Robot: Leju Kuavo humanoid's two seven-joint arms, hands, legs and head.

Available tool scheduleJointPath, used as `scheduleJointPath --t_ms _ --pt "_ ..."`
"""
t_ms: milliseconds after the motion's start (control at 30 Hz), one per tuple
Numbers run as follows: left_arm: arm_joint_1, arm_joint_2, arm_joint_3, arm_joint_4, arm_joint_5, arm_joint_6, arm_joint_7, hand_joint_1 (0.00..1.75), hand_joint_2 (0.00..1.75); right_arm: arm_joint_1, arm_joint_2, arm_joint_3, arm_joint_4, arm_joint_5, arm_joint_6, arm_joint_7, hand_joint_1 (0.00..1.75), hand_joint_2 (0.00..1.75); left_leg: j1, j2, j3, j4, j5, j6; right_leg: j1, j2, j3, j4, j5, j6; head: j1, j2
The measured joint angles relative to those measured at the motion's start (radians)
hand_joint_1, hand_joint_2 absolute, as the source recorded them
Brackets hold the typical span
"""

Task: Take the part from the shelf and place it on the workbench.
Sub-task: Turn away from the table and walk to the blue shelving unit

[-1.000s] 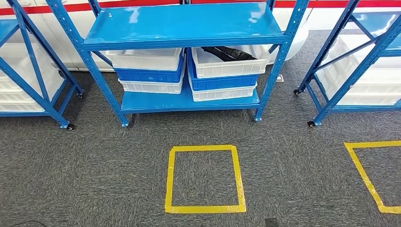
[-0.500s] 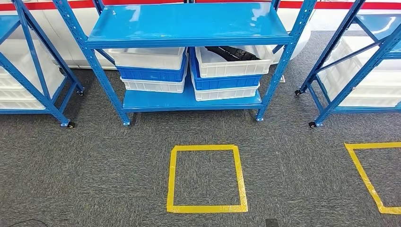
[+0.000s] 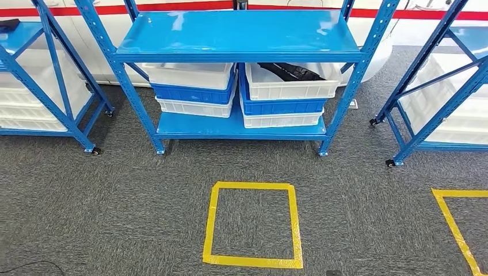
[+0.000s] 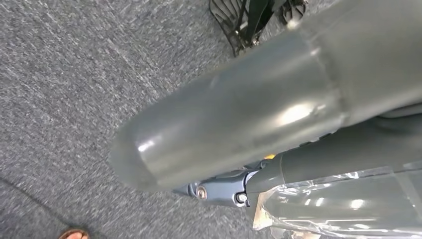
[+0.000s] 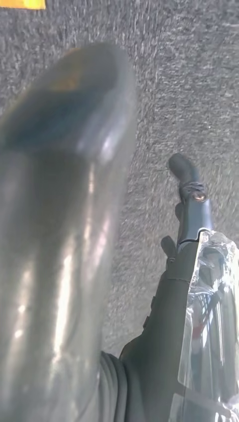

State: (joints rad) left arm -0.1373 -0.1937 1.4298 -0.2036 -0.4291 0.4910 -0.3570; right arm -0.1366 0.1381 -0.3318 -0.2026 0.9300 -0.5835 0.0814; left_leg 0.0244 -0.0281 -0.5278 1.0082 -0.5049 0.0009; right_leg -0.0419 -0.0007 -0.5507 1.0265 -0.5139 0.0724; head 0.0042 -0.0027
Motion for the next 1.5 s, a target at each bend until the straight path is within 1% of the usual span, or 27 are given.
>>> scheduleJointPath --t_ms 33,100,133,267,300,333,433,467,500,600,667,733,800,833,900,933,967,1000,1067,1133,1200,1267,1300,1333,1367,1433,1500 --pt "0.000 0.000 0.000 0.000 0.000 0.000 0.000 0.00 0.00 0.001 0.000 -0.001 0.000 0.000 0.000 0.000 0.00 0.00 0.002 0.001 0.000 0.001 -0.004 -0.005 0.001 -0.001 0.006 0.002 -0.001 -0.018 -0.002 0.000" --pt "0.000 -0.001 0.000 0.000 0.000 0.000 0.001 0.00 0.00 0.003 0.000 -0.002 0.000 0.000 -0.001 0.000 0.00 0.00 0.008 0.008 -0.002 0.022 -0.011 -0.011 0.001 0.000 0.020 0.002 -0.001 -0.036 -0.009 0.000" --pt "0.000 -0.001 0.000 0.000 0.000 0.000 0.001 0.00 0.00 0.002 0.000 -0.002 -0.001 0.001 -0.001 0.000 0.00 0.00 0.009 0.014 -0.019 0.055 -0.020 -0.014 0.003 0.000 0.029 0.002 -0.004 -0.042 -0.010 0.000" --pt "0.001 -0.001 0.000 0.000 0.000 0.001 0.002 0.00 0.00 0.001 0.001 -0.003 0.000 0.002 -0.001 0.000 0.00 0.00 0.006 0.025 -0.180 0.277 -0.086 -0.018 0.018 -0.001 0.050 0.001 -0.028 -0.065 -0.015 0.000" --pt "0.001 0.000 0.000 0.000 0.000 0.001 0.002 0.00 0.00 0.002 0.001 -0.004 0.000 0.002 -0.001 0.001 0.00 0.00 0.002 0.025 -0.208 0.292 -0.085 -0.012 0.023 0.000 0.059 0.001 -0.036 -0.068 -0.015 0.000" --pt "0.002 0.000 0.000 0.000 0.000 0.001 0.002 0.00 0.00 0.004 0.001 -0.005 0.000 0.002 -0.001 0.001 0.00 0.00 -0.003 0.025 -0.218 0.273 -0.063 -0.002 0.027 0.000 0.070 0.000 -0.045 -0.070 -0.015 0.000" --pt "0.003 0.002 0.000 0.000 -0.001 0.001 0.002 0.00 0.00 0.004 0.003 -0.006 0.000 0.001 -0.001 0.001 0.00 0.00 -0.030 0.020 -0.178 0.109 0.069 0.049 0.036 0.003 0.102 -0.007 -0.073 -0.072 -0.010 0.000" --pt "0.003 0.004 0.000 0.000 -0.001 0.001 0.002 0.00 0.00 0.003 0.006 -0.006 0.000 0.001 -0.001 0.001 0.00 0.00 -0.040 0.016 -0.165 0.073 0.088 0.063 0.036 0.005 0.112 -0.014 -0.081 -0.069 -0.009 0.000" --pt "0.003 0.006 0.000 0.000 -0.001 0.001 0.003 0.00 0.00 0.002 0.008 -0.007 0.000 0.001 -0.001 0.001 0.00 0.00 -0.048 0.011 -0.153 0.054 0.092 0.072 0.035 0.007 0.128 -0.019 -0.083 -0.065 -0.008 0.000" --pt "0.004 0.007 0.000 0.000 -0.002 0.001 0.003 0.00 0.00 0.001 0.010 -0.008 -0.001 0.000 -0.002 0.002 0.00 0.00 -0.051 0.002 -0.098 0.010 0.081 0.076 0.040 0.008 0.167 -0.015 -0.076 -0.044 -0.014 0.000" --pt "0.003 0.007 0.000 0.000 -0.002 0.001 0.003 0.00 0.00 -0.004 0.008 -0.009 -0.001 -0.001 -0.002 0.002 0.00 0.00 -0.045 0.002 -0.061 -0.005 0.078 0.079 0.041 0.007 0.135 0.055 -0.087 -0.042 -0.014 0.000" --pt "0.002 0.005 0.000 0.000 -0.002 0.001 0.003 0.00 0.00 -0.007 0.006 -0.010 -0.001 -0.001 -0.002 0.002 0.00 0.00 -0.043 0.003 -0.046 -0.008 0.064 0.082 0.038 0.007 0.047 0.180 -0.126 -0.045 -0.013 0.000" --pt "0.003 0.001 0.000 0.000 -0.002 0.001 0.003 0.00 0.00 -0.003 0.003 -0.011 -0.001 -0.002 -0.002 0.003 0.00 0.00 -0.042 -0.001 -0.032 -0.008 0.048 0.078 0.034 0.007 -0.034 0.250 -0.162 -0.039 -0.012 0.000" --pt "0.004 0.000 0.000 0.001 -0.002 0.001 0.003 0.00 0.00 -0.001 0.002 -0.012 -0.001 -0.002 -0.002 0.003 0.00 0.00 -0.040 -0.003 -0.023 -0.008 0.040 0.075 0.031 0.006 -0.051 0.236 -0.154 -0.027 -0.012 0.000" --pt "0.005 -0.002 0.000 0.001 -0.002 0.000 0.003 0.00 0.00 0.004 0.000 -0.015 -0.001 -0.003 -0.002 0.003 0.00 0.00 -0.036 -0.007 -0.006 -0.007 0.024 0.064 0.023 0.006 -0.038 0.121 -0.074 0.009 -0.011 0.000" --pt "0.005 -0.002 0.000 0.001 -0.002 0.000 0.003 0.00 0.00 0.005 -0.001 -0.016 0.000 -0.003 -0.002 0.003 0.00 0.00 -0.035 -0.008 0.003 -0.005 0.014 0.058 0.021 0.004 -0.027 0.061 -0.033 0.017 -0.010 0.000" --pt "0.005 -0.002 0.000 0.001 -0.002 0.000 0.003 0.00 0.00 0.005 -0.001 -0.017 0.000 -0.003 -0.002 0.003 0.00 0.00 -0.035 -0.008 0.010 -0.005 0.005 0.051 0.021 0.000 -0.016 0.018 -0.008 0.012 -0.008 0.000" --pt "0.005 -0.002 0.000 0.001 -0.002 0.000 0.003 0.00 0.00 0.005 -0.001 -0.017 0.000 -0.003 -0.002 0.003 0.00 0.00 -0.036 -0.009 0.013 -0.006 -0.004 0.044 0.023 -0.003 -0.010 -0.005 0.006 -0.001 -0.008 0.000" --pt "0.005 -0.002 0.000 0.001 -0.002 0.001 0.003 0.00 0.00 0.005 -0.001 -0.018 0.000 -0.003 -0.002 0.004 0.00 0.00 -0.036 -0.008 0.023 0.004 -0.010 0.032 0.022 -0.005 0.002 -0.010 0.006 -0.038 -0.008 0.000" --pt "0.004 -0.001 0.000 0.001 -0.002 0.001 0.003 0.00 0.00 0.005 -0.001 -0.019 0.000 -0.002 -0.002 0.004 0.00 0.00 -0.034 0.000 0.022 0.037 -0.018 0.022 0.015 -0.003 0.025 -0.016 0.010 -0.058 -0.010 0.000" --pt "0.002 -0.001 0.000 0.001 -0.002 0.001 0.003 0.00 0.00 0.002 -0.001 -0.020 -0.001 -0.002 -0.002 0.003 0.00 0.00 -0.028 0.013 -0.029 0.127 -0.056 0.009 0.013 -0.004 0.043 -0.021 0.005 -0.070 -0.013 0.000" --pt "0.001 -0.002 -0.001 0.001 -0.002 0.001 0.004 0.00 0.00 0.002 -0.001 -0.020 -0.001 -0.002 -0.002 0.003 0.00 0.00 -0.020 0.020 -0.120 0.248 -0.106 -0.003 0.012 -0.004 0.051 -0.022 -0.005 -0.073 -0.015 0.000" --pt "0.002 -0.001 -0.001 0.001 -0.002 0.001 0.004 0.00 0.00 0.004 -0.002 -0.020 -0.001 -0.002 -0.002 0.004 0.00 0.00 -0.016 0.021 -0.156 0.280 -0.118 -0.007 0.011 -0.004 0.056 -0.022 -0.012 -0.073 -0.015 0.000" --pt "0.003 -0.001 0.000 0.001 -0.002 0.001 0.004 0.00 0.00 0.006 -0.002 -0.020 -0.001 -0.002 -0.003 0.004 0.00 0.00 -0.013 0.023 -0.177 0.280 -0.112 -0.009 0.010 -0.003 0.064 -0.022 -0.019 -0.071 -0.015 0.000" --pt "0.004 -0.001 0.000 0.001 -0.002 0.001 0.004 0.00 0.00 0.008 -0.002 -0.021 -0.001 -0.002 -0.003 0.003 0.00 0.00 -0.010 0.024 -0.179 0.244 -0.084 -0.010 0.008 -0.002 0.074 -0.022 -0.027 -0.067 -0.015 0.000" --pt "0.005 -0.001 0.000 0.001 0.000 0.002 0.004 0.00 0.00 0.009 -0.002 -0.021 -0.001 0.000 -0.003 0.003 0.00 0.00 -0.008 0.028 -0.156 0.121 0.017 -0.008 0.007 -0.001 0.101 -0.021 -0.046 -0.058 -0.016 0.000" --pt "0.006 -0.001 0.000 0.001 0.005 0.003 0.006 0.00 0.00 0.006 -0.001 -0.021 -0.001 0.004 -0.002 0.002 0.00 0.00 -0.011 0.031 -0.137 0.050 0.073 0.000 0.011 0.001 0.116 -0.021 -0.067 -0.045 -0.017 0.000"
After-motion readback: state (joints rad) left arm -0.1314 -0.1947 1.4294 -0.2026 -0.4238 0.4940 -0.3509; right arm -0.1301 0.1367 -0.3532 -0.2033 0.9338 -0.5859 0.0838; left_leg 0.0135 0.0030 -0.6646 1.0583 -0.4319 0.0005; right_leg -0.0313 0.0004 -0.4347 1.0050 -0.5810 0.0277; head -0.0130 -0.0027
